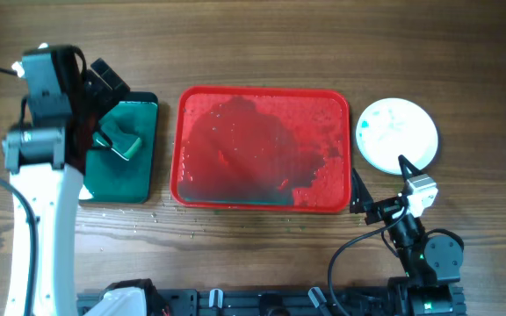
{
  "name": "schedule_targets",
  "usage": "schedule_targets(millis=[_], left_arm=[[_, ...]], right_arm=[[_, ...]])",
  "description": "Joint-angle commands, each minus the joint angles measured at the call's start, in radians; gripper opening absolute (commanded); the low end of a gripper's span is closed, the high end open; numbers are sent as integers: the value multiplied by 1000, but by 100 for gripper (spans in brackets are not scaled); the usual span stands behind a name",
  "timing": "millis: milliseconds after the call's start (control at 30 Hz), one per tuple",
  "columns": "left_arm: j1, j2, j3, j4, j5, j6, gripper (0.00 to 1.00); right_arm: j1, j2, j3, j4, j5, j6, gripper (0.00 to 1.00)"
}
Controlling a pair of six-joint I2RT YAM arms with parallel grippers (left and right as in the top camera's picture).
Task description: Clean dirty plates on tray and stack at the side
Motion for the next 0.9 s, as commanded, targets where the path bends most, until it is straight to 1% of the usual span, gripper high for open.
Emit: schedule_targets(millis=[0, 100, 167, 300, 333, 433, 567, 667, 867], left_arm=[[-24, -210, -237, 215, 77, 87, 100], [-25, -419, -487, 429, 185, 170, 100], [-25, -583, -646, 518, 238, 232, 100], [-25, -872, -893, 640, 241, 237, 100], [-25, -950, -952, 655, 241, 237, 100], [-25, -1105, -1063, 656, 237, 244, 100], [-25, -1236, -1161, 657, 214, 244, 100], [-25, -1283, -1199, 657, 190, 244, 100], [-24, -1289, -1271, 665, 184, 244, 100]], right_arm=[[-5, -3, -2, 3, -20, -7, 100], [-5, -3, -2, 3, -20, -6, 100], [-5, -3, -2, 3, -20, -7, 100], [-5, -3, -2, 3, -20, -7, 100], [-5, -3, -2, 3, -20, -7, 100], [-5, -3, -2, 3, -20, -7, 100], [-5, -3, -2, 3, -20, -7, 100], [-5, -3, -2, 3, -20, -7, 100], [-5, -3, -2, 3, -20, -7, 100]])
